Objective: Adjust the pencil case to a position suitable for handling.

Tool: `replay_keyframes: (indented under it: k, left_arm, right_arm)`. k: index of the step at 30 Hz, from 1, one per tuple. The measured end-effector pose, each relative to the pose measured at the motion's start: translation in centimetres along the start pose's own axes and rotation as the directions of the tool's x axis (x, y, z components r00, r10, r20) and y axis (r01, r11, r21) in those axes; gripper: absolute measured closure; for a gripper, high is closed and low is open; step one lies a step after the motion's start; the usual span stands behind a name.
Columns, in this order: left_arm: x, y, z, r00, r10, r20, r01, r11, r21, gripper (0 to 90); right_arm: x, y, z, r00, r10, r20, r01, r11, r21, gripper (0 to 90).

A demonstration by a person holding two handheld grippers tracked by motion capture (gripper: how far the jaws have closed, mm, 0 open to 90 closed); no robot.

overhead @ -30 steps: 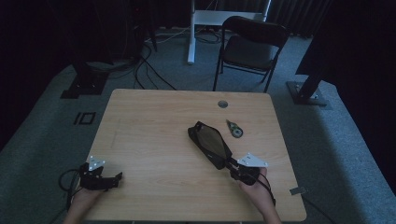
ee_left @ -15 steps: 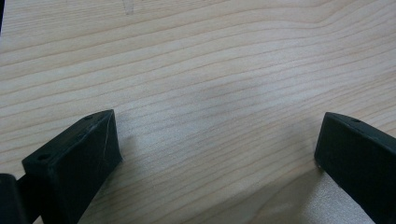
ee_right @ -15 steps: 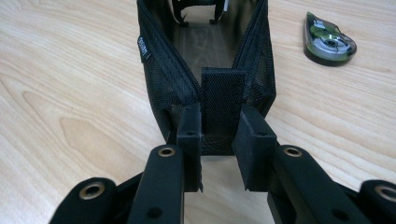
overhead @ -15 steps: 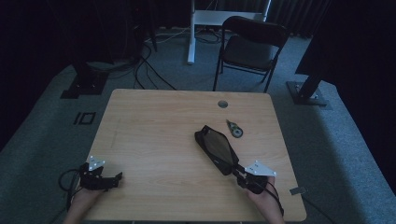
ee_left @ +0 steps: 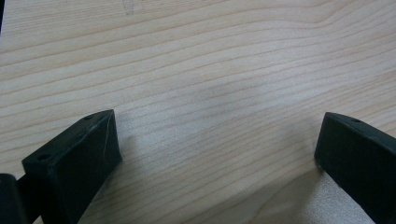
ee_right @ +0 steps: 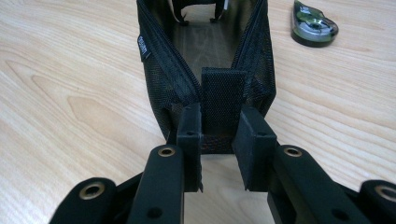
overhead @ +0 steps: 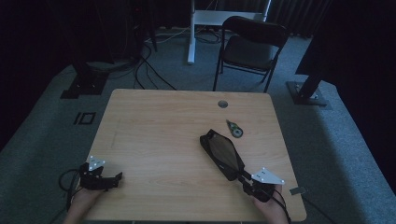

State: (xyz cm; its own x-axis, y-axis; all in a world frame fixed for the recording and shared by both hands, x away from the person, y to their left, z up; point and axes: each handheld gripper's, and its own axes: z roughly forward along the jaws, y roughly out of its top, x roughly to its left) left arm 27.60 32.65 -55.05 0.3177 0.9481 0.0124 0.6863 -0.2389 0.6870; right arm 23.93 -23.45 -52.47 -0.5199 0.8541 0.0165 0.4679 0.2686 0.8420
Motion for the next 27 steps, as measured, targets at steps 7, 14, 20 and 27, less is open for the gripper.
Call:
replay_keyframes:
  k: [7, 14, 20, 27]
  left_arm:
    - [0.0, 0.0, 0.0, 1.0, 0.0, 0.0, 0.0, 1.0, 0.0, 0.1]
    - [0.0, 0.0, 0.0, 1.0, 0.0, 0.0, 0.0, 1.0, 0.0, 0.1]
    - [0.0, 0.0, 0.0, 1.0, 0.0, 0.0, 0.0, 1.0, 0.0, 0.1]
    - [0.0, 0.0, 0.0, 1.0, 0.0, 0.0, 0.0, 1.0, 0.0, 0.1]
  right_arm:
    - [-0.1, -0.4, -0.8, 1.0, 0.0, 0.005, 0.0, 1.0, 0.004, 72.9]
    - [0.2, -0.3, -0.9, 0.9998, -0.021, 0.003, 0.021, 0.9998, 0.004, 66.6]
    - [-0.2, 0.3, -1.6, 0.9999, -0.002, -0.014, 0.001, 0.999, -0.045, 55.8]
    - [-1.3, 1.5, -2.7, 0.9999, 0.011, -0.002, -0.011, 0.9956, -0.094, 50.3]
